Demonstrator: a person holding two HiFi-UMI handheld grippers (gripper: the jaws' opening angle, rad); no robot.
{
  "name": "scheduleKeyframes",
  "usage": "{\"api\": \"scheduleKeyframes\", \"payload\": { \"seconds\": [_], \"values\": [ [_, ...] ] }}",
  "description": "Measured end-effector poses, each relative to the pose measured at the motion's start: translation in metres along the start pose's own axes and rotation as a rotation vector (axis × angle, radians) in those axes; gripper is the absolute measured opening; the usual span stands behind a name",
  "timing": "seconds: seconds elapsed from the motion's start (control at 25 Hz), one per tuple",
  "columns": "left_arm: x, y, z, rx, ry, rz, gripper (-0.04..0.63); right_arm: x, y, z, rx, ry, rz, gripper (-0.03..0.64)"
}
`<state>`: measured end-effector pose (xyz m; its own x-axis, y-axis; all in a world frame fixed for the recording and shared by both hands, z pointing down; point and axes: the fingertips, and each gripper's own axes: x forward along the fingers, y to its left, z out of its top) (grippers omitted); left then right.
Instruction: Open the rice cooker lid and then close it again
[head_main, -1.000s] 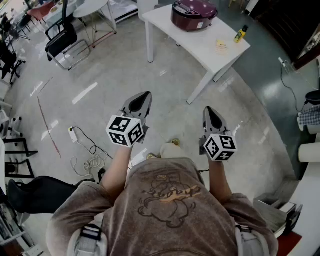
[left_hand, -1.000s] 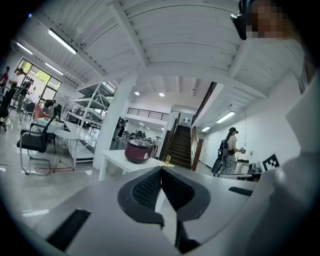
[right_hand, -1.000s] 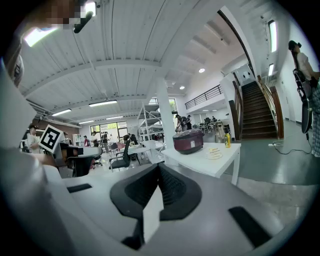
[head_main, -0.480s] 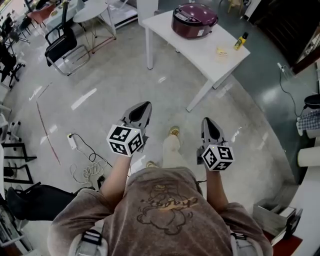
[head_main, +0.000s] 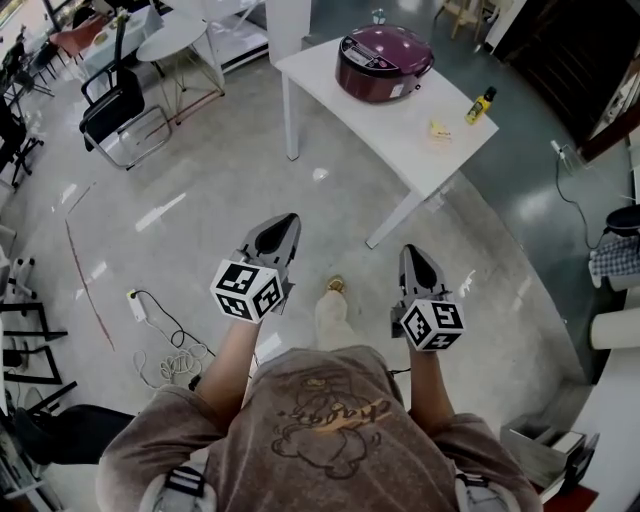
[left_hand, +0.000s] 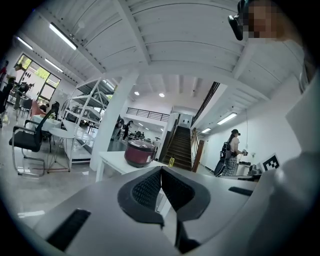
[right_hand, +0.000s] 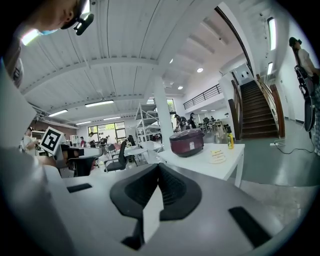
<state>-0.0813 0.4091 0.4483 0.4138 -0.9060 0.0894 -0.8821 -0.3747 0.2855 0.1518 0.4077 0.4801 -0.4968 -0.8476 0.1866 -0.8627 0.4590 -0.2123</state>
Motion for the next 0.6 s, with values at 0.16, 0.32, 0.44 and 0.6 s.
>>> {"api": "scheduleKeyframes", "payload": {
  "seconds": [0.16, 0.32, 0.44, 0.6],
  "values": [
    [0.038, 0.019, 0.012, -0.014, 0.0, -0.006, 0.023, 0.039, -0.014, 0.014, -0.008, 0.015, 0.013, 0.002],
    [0.078, 0.036, 0.023, -0.026, 0.007, -0.007, 0.022, 0.08, -0.03, 0.028, -0.01, 0.021, 0.029, 0.003],
    [0.108, 0.044, 0.03, -0.027, 0.01, 0.001, 0.022, 0.106, -0.046, 0.04, -0.005, 0.016, 0.039, 0.003],
    [0.142, 0.054, 0.042, -0.026, 0.008, 0.021, 0.022, 0.137, -0.069, 0.056, -0.005, 0.01, 0.053, 0.002]
  ]
}}
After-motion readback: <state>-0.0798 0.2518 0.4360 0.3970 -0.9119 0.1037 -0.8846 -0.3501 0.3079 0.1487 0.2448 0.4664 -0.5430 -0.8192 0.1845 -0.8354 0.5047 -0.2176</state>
